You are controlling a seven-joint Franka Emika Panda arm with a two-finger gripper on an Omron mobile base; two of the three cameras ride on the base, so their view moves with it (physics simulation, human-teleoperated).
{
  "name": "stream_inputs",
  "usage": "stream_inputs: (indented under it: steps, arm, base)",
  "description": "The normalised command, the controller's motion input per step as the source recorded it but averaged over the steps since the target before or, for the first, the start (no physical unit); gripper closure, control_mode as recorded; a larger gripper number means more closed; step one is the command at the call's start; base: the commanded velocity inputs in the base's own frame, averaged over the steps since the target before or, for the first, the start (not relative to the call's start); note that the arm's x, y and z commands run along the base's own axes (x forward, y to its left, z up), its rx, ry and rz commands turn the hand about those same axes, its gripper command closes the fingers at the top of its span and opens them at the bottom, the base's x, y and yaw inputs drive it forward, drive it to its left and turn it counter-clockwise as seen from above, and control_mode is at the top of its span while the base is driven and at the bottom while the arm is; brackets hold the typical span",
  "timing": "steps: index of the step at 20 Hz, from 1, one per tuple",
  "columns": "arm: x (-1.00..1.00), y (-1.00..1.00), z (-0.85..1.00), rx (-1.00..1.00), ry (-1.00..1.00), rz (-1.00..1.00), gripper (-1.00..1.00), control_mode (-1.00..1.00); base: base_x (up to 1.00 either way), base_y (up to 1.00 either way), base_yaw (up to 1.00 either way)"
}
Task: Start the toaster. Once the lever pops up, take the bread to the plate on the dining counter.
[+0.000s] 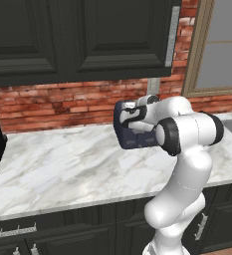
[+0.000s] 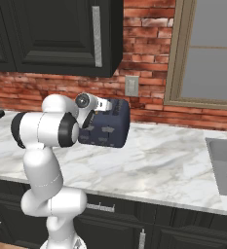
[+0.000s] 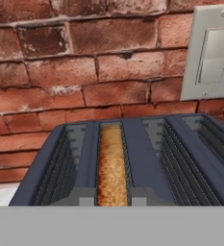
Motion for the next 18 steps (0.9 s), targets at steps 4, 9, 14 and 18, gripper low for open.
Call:
stream_inputs:
  steps: [4, 9, 14, 18]
  arm:
    - [0.0, 0.0, 0.02, 0.0, -0.05, 0.0, 1.0, -1.0]
    - [-0.1, 0.0, 0.15, 0.0, -0.09, 0.0, 1.0, -1.0]
    - [-0.24, -0.02, 0.28, 0.0, -0.11, 0.0, 1.0, -1.0]
    - [-0.3, -0.01, 0.31, 0.0, -0.13, 0.0, 1.0, -1.0]
  base:
    - [0.0, 0.0, 0.0]
    - [0.0, 0.0, 0.0]
    - [0.0, 0.0, 0.0]
    - [0.0, 0.0, 0.0]
